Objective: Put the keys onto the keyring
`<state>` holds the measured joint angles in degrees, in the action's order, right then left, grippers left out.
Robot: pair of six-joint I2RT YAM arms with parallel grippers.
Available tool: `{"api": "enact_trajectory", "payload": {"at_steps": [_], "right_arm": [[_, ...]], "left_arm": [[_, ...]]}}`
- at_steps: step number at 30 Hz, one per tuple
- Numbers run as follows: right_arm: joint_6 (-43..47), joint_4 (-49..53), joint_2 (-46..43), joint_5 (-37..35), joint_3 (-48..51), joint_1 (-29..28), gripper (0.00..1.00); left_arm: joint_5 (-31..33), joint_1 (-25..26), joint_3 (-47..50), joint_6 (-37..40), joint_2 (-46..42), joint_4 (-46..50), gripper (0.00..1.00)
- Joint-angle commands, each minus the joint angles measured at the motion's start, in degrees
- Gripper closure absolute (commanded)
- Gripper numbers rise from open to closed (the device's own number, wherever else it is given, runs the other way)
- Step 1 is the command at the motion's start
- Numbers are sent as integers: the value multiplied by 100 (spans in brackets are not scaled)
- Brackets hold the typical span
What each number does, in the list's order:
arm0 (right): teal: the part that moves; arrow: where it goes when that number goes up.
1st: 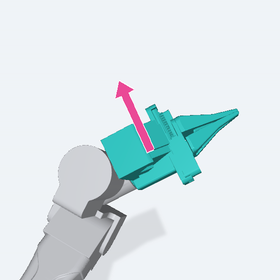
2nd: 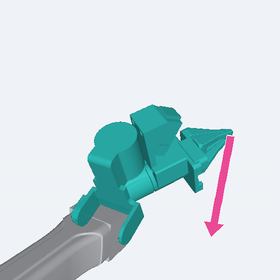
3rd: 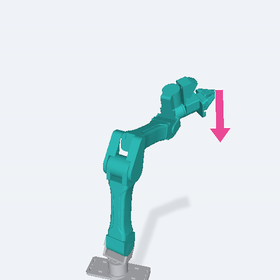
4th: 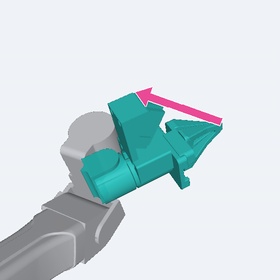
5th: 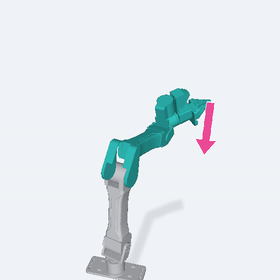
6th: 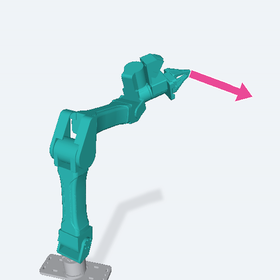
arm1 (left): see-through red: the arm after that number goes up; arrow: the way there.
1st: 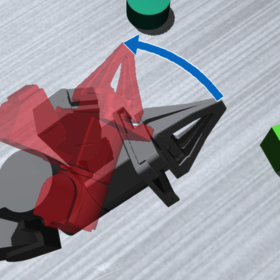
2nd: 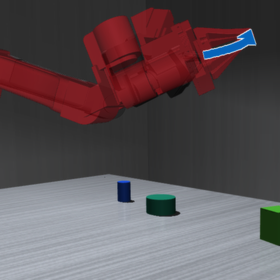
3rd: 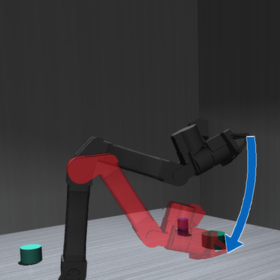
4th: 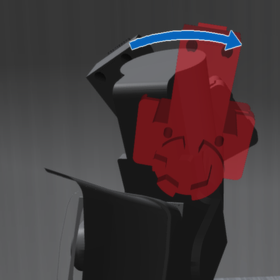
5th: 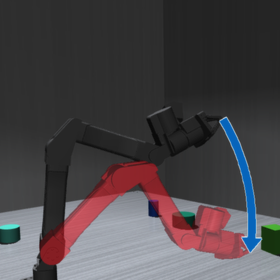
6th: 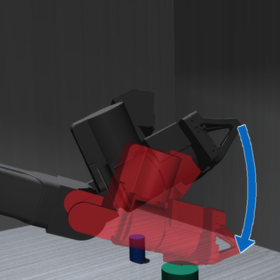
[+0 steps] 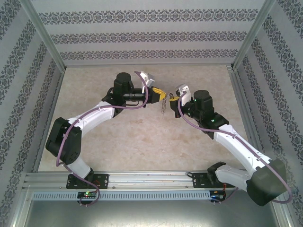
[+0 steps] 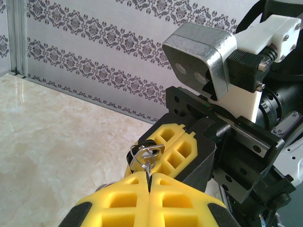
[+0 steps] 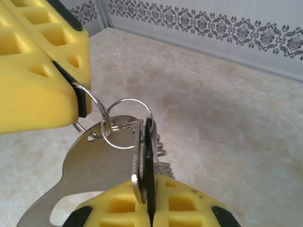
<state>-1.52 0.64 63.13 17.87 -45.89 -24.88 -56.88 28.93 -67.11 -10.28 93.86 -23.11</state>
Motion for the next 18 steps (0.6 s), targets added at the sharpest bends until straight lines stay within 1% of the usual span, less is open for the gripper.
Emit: {"api": "enact_trajectory", "payload": {"at_steps": [1, 8, 18], "right_arm": [[-128, -135, -57, -4, -42, 55, 100], [-68, -141, 130, -16, -236, -190, 100], [-44, -104, 65, -143, -243, -163, 100]], "left_arm": [[-174, 79, -206, 115, -23, -37, 100], [-187, 80, -230, 62, -2, -102, 100], [-181, 93, -232, 53, 9, -97, 100]]}}
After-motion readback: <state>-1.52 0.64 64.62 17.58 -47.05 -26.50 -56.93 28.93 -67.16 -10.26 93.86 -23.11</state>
